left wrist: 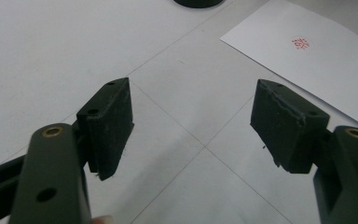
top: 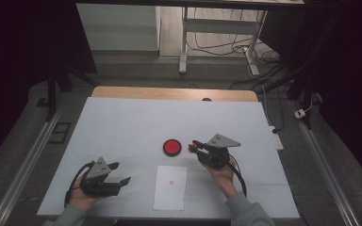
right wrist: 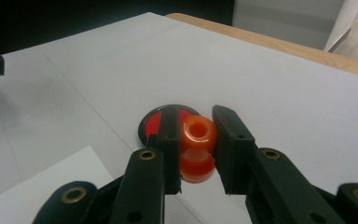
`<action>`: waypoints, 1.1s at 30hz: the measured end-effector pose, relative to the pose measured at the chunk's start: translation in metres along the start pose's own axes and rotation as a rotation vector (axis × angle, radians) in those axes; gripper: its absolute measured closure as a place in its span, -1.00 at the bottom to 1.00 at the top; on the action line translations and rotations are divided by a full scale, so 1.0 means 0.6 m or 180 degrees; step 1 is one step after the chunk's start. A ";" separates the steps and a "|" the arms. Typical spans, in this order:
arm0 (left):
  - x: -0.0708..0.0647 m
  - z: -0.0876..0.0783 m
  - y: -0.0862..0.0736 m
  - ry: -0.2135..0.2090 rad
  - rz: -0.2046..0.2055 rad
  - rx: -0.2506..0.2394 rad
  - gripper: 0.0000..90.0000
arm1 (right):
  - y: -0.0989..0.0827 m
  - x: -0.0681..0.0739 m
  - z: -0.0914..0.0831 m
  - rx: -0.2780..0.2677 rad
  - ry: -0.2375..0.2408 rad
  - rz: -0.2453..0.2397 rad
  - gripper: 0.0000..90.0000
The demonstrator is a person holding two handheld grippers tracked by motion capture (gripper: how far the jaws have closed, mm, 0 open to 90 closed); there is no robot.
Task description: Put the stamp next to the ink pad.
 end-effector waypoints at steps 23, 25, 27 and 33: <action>-0.002 0.002 -0.003 -0.0020 -0.0002 0.0043 -0.36 | -0.027 -0.020 0.022 0.0284 -0.0117 0.0073 0.61; -0.002 0.003 -0.003 -0.0020 0.0000 0.0047 -0.36 | -0.032 -0.019 0.026 0.0353 -0.0105 0.0088 0.61; -0.002 0.004 -0.003 -0.0024 0.0002 0.0053 -0.36 | -0.040 -0.017 0.033 0.0463 -0.0089 0.0073 0.61; -0.002 0.003 -0.004 -0.0028 0.0001 0.0060 -0.36 | -0.059 -0.014 0.048 0.0654 -0.0077 0.0039 0.61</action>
Point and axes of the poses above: each handheld gripper's, and its own axes: z roughly forward along the jaws, y roughly out of its top, x roughly to its left, the point moved 7 cm from there along z, roughly forward along the jaws, and after that the axes turned 2 degrees about z, right-handed, at the moved point
